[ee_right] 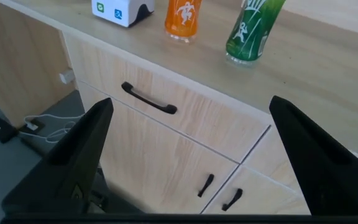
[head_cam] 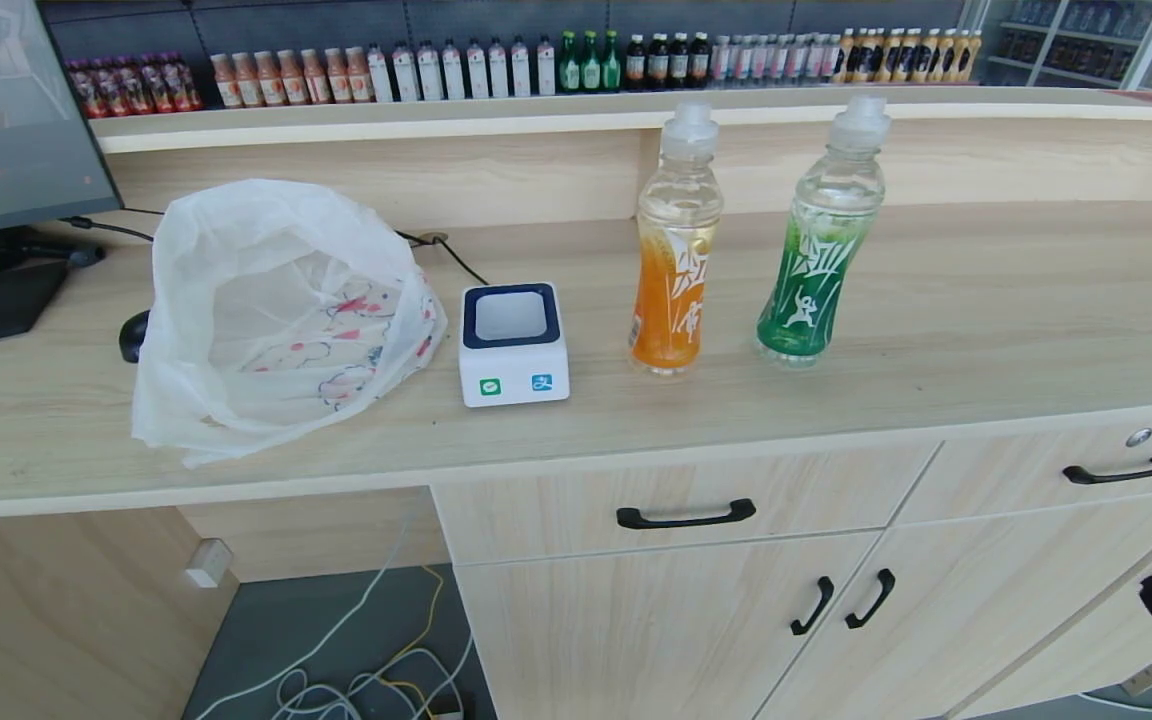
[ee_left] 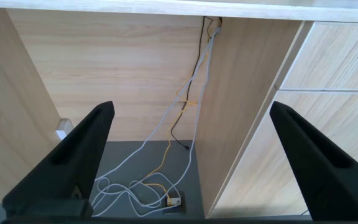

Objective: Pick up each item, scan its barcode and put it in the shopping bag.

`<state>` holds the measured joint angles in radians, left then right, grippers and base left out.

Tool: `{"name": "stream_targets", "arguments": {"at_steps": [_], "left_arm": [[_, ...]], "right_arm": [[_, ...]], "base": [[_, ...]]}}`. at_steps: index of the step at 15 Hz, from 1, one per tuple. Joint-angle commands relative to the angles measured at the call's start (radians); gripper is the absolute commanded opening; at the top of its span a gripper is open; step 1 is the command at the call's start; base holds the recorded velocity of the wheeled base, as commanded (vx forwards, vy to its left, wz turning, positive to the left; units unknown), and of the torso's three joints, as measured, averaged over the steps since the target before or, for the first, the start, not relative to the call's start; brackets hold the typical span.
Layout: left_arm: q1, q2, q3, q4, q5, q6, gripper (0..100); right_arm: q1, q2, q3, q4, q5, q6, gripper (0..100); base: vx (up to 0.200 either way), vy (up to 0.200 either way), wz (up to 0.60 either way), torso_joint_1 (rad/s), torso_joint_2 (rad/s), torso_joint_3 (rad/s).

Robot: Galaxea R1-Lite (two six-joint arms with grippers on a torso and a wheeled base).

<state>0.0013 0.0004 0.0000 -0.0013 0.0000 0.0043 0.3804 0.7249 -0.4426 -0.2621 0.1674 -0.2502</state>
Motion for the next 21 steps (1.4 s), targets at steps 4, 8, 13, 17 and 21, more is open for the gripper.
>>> {"name": "stream_targets", "arguments": {"at_steps": [4,8,13,17,21], "left_arm": [[0.0,0.0,0.0,0.0,0.0,0.0,100],[0.0,0.0,0.0,0.0,0.0,0.0,100],[0.0,0.0,0.0,0.0,0.0,0.0,100],[0.0,0.0,0.0,0.0,0.0,0.0,100],[0.0,0.0,0.0,0.0,0.0,-0.001,100]], "right_arm": [[0.097,0.219,-0.058,-0.098,-0.016,-0.046,100],[0.255,0.367,-0.096,-0.258,-0.126,-0.032,100],[0.485,0.482,-0.116,-0.41,-0.422,0.095,100],[0.503,0.547,-0.162,-0.422,-0.534,0.1,100],[0.48,0.653,-0.197,-0.491,-0.625,0.091,100]], "base": [[0.0,0.0,0.0,0.0,0.0,0.0],[0.0,0.0,0.0,0.0,0.0,0.0],[0.0,0.0,0.0,0.0,0.0,0.0],[0.0,0.0,0.0,0.0,0.0,0.0],[0.0,0.0,0.0,0.0,0.0,0.0]]}}
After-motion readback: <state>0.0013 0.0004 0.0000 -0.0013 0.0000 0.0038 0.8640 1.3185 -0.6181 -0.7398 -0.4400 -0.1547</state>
